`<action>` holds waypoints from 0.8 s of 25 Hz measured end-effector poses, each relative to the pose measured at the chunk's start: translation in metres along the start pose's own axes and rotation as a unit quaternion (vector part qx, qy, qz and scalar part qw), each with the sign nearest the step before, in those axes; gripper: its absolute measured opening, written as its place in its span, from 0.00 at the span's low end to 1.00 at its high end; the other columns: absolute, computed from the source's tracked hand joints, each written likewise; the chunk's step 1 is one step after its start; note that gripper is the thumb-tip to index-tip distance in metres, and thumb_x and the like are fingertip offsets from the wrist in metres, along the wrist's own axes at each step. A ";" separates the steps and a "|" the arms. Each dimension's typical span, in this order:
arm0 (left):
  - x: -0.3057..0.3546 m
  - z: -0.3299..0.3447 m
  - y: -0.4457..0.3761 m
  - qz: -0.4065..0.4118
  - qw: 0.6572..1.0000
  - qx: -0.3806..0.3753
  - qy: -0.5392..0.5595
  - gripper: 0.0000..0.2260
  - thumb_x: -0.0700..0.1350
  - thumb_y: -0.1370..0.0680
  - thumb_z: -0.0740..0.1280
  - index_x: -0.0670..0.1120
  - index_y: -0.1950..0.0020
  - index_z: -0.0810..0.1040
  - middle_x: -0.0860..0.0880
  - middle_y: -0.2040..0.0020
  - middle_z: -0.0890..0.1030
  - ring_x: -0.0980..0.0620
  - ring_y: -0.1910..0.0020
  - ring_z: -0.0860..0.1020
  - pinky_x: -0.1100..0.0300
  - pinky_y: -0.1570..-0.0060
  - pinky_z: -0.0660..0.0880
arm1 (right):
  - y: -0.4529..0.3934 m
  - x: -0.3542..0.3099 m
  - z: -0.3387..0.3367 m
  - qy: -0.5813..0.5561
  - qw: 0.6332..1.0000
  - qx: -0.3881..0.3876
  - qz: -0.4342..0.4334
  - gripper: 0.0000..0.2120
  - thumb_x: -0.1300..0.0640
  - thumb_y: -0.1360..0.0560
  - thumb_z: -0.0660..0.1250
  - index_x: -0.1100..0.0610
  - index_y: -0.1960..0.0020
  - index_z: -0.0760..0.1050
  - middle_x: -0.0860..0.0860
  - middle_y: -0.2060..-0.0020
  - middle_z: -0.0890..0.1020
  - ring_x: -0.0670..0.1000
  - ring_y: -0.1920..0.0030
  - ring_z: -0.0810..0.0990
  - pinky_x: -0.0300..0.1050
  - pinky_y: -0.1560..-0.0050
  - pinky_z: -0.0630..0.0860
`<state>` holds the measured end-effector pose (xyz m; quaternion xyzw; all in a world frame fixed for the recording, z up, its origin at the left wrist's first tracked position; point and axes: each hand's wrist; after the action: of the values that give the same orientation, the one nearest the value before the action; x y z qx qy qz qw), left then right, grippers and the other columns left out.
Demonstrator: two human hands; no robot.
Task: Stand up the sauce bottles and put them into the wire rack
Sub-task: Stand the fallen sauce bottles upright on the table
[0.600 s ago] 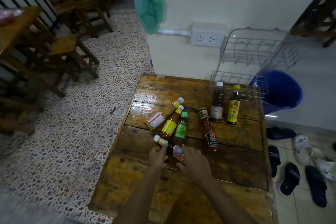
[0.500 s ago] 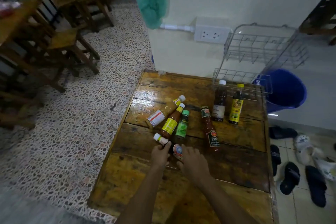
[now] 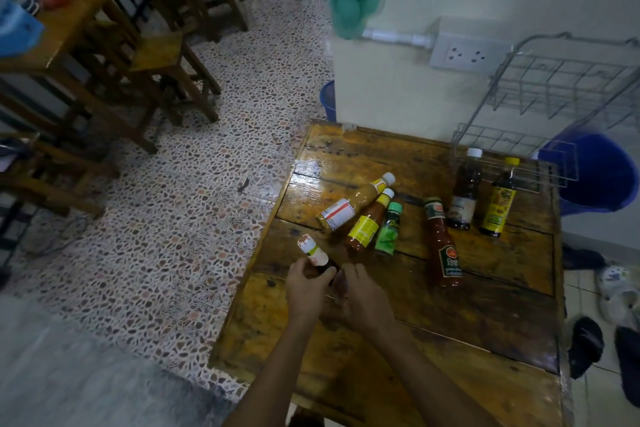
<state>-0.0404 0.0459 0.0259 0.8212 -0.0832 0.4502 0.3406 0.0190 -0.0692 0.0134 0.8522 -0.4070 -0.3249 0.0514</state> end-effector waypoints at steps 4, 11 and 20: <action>0.026 -0.045 -0.007 0.148 0.987 -0.005 -0.058 0.18 0.43 0.29 0.81 0.53 0.43 0.81 0.57 0.48 0.80 0.63 0.51 0.81 0.66 0.53 0.79 | -0.031 -0.047 0.009 -0.147 0.987 0.058 -0.009 0.19 0.57 0.25 0.72 0.47 0.39 0.68 0.46 0.45 0.71 0.52 0.52 0.78 0.54 0.59 0.78; 0.022 -0.062 -0.035 0.224 0.965 -0.049 -0.126 0.19 0.44 0.30 0.81 0.54 0.43 0.80 0.62 0.49 0.77 0.63 0.48 0.79 0.70 0.54 0.75 | -0.053 -0.057 0.035 -0.205 0.971 0.123 0.016 0.24 0.61 0.26 0.74 0.45 0.36 0.70 0.43 0.44 0.72 0.45 0.48 0.78 0.48 0.54 0.81; -0.003 -0.055 -0.048 0.190 0.971 -0.094 -0.106 0.22 0.47 0.26 0.80 0.51 0.34 0.78 0.54 0.42 0.78 0.60 0.45 0.79 0.64 0.48 0.78 | -0.051 -0.048 0.035 -0.195 0.973 0.122 0.016 0.24 0.65 0.26 0.69 0.46 0.35 0.71 0.46 0.42 0.76 0.49 0.44 0.79 0.53 0.49 0.80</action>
<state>-0.0583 0.1164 0.0202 0.7976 -0.3155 0.4072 0.3139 0.0101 0.0056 -0.0076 0.7658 -0.4589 -0.4320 -0.1279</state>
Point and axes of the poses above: each hand's wrist, its own y-axis away from the middle knuckle, its own z-axis out of the palm, x = y × z
